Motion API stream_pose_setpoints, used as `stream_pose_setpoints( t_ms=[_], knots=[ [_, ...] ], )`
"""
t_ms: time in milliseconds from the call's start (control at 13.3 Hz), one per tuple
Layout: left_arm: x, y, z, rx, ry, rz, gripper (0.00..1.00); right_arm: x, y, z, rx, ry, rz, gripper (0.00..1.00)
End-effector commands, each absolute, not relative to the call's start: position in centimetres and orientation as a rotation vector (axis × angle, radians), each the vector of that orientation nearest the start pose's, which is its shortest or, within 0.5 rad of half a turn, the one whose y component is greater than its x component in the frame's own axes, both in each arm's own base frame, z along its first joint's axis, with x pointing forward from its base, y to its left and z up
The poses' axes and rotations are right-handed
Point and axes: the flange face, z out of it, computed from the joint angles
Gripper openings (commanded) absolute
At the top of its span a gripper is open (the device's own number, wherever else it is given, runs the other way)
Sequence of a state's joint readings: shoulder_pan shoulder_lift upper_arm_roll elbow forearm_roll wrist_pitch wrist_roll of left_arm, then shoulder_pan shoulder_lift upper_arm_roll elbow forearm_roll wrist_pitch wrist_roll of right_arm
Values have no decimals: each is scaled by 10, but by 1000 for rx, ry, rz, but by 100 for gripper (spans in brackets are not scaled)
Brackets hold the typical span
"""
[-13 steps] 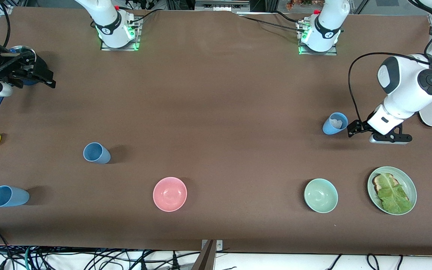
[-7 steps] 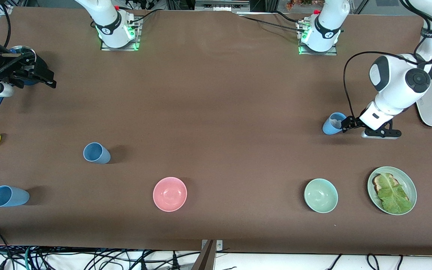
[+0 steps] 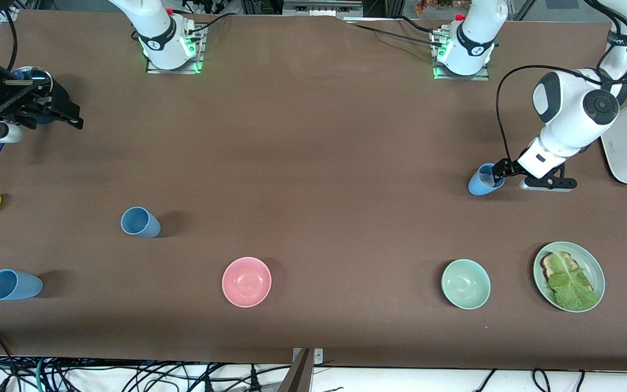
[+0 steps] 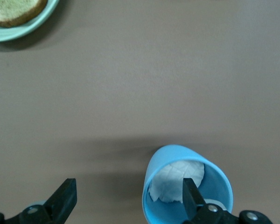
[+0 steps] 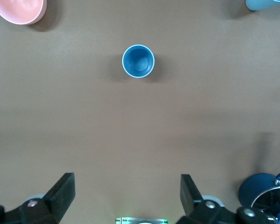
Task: Stack blue cups with both arms
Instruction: 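Lower the left gripper around the blue cup and close it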
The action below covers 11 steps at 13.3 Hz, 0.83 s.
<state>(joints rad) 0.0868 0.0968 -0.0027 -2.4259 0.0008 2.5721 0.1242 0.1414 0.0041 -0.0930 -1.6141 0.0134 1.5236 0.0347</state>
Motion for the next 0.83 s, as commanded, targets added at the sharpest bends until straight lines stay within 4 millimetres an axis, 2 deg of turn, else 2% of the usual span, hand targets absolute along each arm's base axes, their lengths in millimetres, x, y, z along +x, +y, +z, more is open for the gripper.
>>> stream_pose_setpoints(
  t_ms=[0, 151, 452, 753],
  knots=[
    [478, 42, 270, -3125, 115, -55, 100, 545, 30, 599, -3143, -39, 157, 100],
    [471, 42, 259, -3128, 115, -15, 100, 545, 30, 599, -3143, -39, 157, 100],
    [467, 41, 251, -3131, 118, 16, 99, 545, 30, 599, -3143, -39, 157, 100],
    [470, 41, 243, -3133, 114, 21, 84, 545, 30, 597, -3143, -39, 161, 100]
  ],
)
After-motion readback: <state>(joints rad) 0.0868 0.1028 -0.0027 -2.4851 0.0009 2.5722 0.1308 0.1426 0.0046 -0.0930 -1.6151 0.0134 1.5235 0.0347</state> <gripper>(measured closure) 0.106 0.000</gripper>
